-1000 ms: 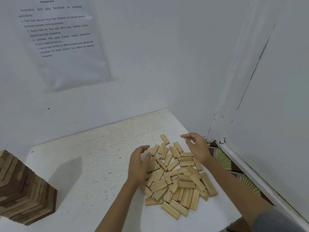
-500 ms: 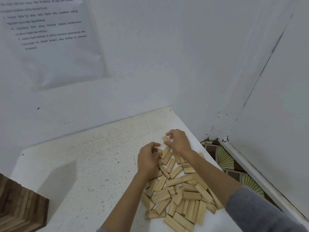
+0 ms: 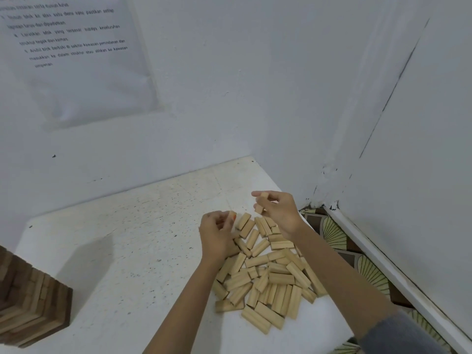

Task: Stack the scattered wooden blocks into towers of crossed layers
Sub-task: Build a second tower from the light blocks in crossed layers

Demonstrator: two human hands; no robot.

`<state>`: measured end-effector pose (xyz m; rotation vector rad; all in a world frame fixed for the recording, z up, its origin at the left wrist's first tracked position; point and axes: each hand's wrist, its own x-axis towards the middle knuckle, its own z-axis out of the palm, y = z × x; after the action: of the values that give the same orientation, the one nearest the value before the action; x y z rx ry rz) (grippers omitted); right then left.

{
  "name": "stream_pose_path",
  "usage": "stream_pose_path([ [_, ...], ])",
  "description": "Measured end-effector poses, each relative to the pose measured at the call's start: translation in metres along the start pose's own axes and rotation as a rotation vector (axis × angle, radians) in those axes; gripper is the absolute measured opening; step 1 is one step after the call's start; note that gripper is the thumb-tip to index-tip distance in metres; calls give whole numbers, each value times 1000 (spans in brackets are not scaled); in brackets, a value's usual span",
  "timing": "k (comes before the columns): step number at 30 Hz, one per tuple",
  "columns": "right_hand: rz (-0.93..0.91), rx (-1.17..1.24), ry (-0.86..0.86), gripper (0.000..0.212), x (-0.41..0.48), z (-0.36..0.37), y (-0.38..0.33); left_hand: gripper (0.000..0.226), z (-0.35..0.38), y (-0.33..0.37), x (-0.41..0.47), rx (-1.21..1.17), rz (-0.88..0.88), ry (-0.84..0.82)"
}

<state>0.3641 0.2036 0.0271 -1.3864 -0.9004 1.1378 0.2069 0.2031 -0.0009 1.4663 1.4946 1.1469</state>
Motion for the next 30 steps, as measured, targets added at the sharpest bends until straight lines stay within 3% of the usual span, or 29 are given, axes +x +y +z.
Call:
stream_pose_path([
  [4,70,94,-29,21,-28,-9,-6,11,0,7,-23,-150,-86,-53],
  [6,72,31,-70,20,-42,-16,-6,7,-1,15,-34,-254,-101,-100],
  [11,-52,-514,-226,18,-74,-33,1,19,-1,19,-56,-254,-116,-186],
  [16,-133,-958,-398,23,-84,-36,14,16,-9,22,-76,-367,-155,-231],
  [20,-40,-927,-433,21,-84,-32,21,15,-21,19,-85,-370,-109,-216],
  [30,-35,-769,-515,15,-98,-33,19,13,-44,7,-99,-397,-166,-147],
])
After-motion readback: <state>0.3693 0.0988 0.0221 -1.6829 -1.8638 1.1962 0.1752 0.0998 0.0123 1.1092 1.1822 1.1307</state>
